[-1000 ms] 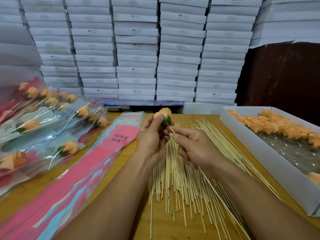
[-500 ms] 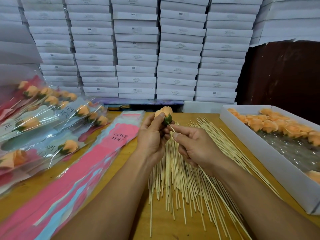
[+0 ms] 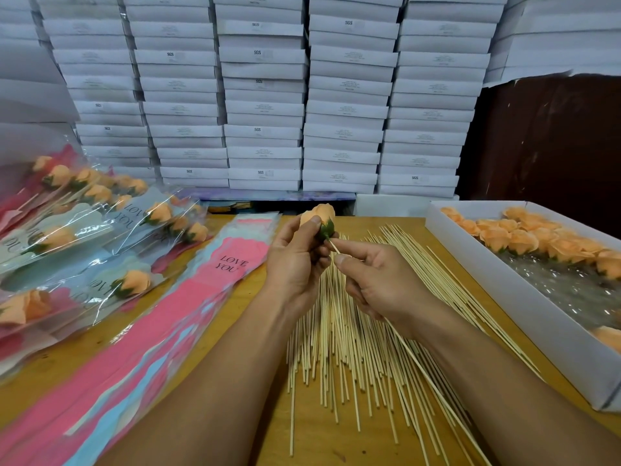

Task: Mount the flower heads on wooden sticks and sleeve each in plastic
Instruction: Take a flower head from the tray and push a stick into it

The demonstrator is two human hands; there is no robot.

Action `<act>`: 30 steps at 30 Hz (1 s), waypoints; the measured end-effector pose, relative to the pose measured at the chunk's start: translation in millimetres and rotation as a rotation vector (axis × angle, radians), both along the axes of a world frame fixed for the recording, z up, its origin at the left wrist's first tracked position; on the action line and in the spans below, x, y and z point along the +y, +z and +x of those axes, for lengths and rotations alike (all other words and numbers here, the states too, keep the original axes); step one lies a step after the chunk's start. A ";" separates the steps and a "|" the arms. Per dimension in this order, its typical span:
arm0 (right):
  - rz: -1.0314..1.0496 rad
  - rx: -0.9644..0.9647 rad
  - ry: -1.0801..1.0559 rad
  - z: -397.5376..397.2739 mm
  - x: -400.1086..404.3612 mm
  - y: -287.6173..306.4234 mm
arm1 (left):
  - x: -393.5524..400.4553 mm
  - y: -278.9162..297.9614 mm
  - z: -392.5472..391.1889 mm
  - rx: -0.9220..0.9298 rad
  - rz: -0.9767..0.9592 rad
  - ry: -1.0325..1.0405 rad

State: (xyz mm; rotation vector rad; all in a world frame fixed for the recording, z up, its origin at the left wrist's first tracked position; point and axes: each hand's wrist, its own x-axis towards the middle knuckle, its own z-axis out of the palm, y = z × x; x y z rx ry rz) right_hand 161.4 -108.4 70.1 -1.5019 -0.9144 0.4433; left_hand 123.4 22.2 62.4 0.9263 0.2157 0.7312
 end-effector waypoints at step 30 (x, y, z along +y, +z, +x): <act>-0.163 0.148 -0.220 27.6 2.6 -14.2 | 103.8 -3.6 -21.4 1.441 1.640 0.261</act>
